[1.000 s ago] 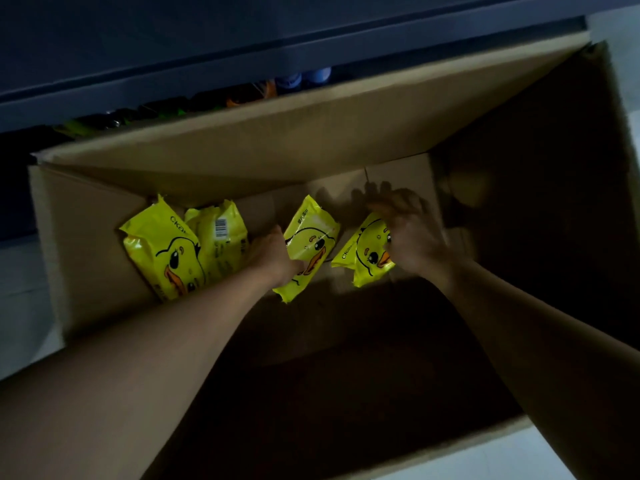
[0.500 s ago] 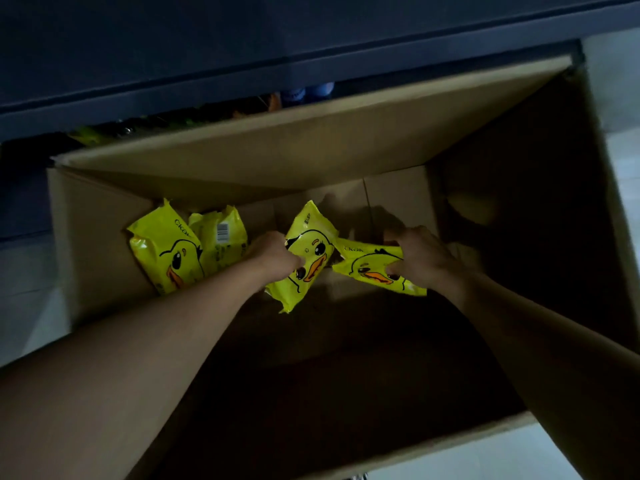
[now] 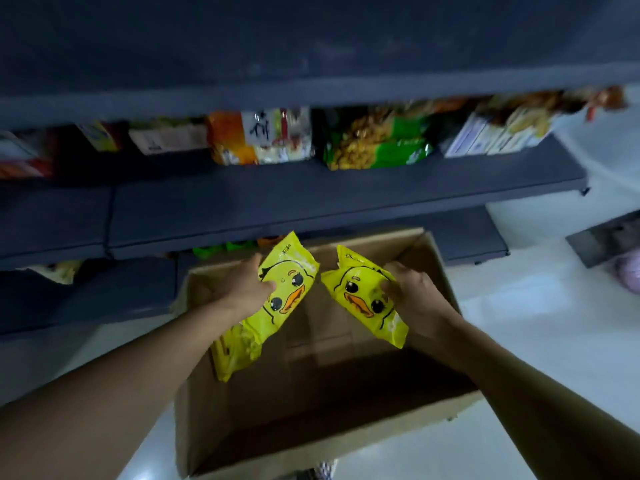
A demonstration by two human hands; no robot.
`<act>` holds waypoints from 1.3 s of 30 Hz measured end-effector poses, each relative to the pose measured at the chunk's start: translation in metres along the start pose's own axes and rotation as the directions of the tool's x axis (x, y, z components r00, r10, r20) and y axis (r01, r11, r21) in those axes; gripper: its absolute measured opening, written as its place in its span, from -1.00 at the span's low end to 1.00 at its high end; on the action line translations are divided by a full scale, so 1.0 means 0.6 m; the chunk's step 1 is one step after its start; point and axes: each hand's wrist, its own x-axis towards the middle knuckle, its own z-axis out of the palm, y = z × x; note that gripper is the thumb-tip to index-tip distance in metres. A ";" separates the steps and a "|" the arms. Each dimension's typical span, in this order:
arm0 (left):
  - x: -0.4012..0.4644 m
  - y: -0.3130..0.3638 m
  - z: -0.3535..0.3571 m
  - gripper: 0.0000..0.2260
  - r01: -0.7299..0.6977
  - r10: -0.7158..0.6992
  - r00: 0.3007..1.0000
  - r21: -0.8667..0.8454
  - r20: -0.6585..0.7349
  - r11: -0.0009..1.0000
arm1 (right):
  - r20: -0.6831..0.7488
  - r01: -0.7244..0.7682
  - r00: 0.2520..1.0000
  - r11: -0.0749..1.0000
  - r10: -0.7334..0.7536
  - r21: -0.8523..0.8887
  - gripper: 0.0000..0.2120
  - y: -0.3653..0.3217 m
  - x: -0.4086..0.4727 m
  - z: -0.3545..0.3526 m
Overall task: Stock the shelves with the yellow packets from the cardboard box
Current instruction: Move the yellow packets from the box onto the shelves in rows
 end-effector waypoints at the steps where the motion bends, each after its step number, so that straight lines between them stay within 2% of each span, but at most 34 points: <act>1: -0.017 0.015 -0.026 -0.54 -0.030 0.030 0.999 -0.004 -0.027 1.000 | -0.033 0.022 0.999 1.000 -0.022 -0.007 -0.78 -0.019 -0.010 -0.027; 4: -0.066 0.056 -0.104 -0.59 -0.110 0.109 0.990 -0.003 -0.095 0.994 | -0.137 0.081 0.987 0.997 -0.082 -0.010 -0.76 -0.083 -0.042 -0.113; 8: -0.143 0.118 -0.215 -0.64 -0.194 0.196 0.954 0.028 -0.227 0.981 | -0.244 0.199 0.953 0.978 -0.178 0.061 -0.94 -0.175 -0.091 -0.241; 12: -0.220 0.169 -0.323 -0.79 -0.288 0.305 0.889 0.100 -0.342 0.952 | -0.337 0.300 0.903 0.952 -0.266 0.053 -0.90 -0.254 -0.142 -0.356; 17: -0.316 0.227 -0.450 -0.92 -0.339 0.362 0.827 0.132 -0.431 0.931 | -0.406 0.404 0.834 0.915 -0.374 -0.014 -0.89 -0.339 -0.192 -0.478; 24: -0.432 0.284 -0.591 -0.88 -0.423 0.448 0.721 0.177 -0.528 0.889 | -0.452 0.552 0.709 0.825 -0.542 -0.122 -0.91 -0.456 -0.246 -0.599; 31: -0.514 0.306 -0.720 -0.88 -0.432 0.502 0.614 0.273 -0.609 0.859 | -0.478 0.616 0.609 0.757 -0.633 -0.218 -0.87 -0.560 -0.267 -0.686; 35: -0.521 0.304 -0.804 -0.68 -0.425 0.494 0.589 0.275 -0.640 0.863 | -0.509 0.611 0.567 0.745 -0.648 -0.268 -0.76 -0.625 -0.256 -0.715; 39: -0.509 0.298 -0.894 -0.57 -0.369 0.482 0.577 0.316 -0.659 0.874 | -0.550 0.617 0.516 0.731 -0.656 -0.293 -0.93 -0.694 -0.233 -0.736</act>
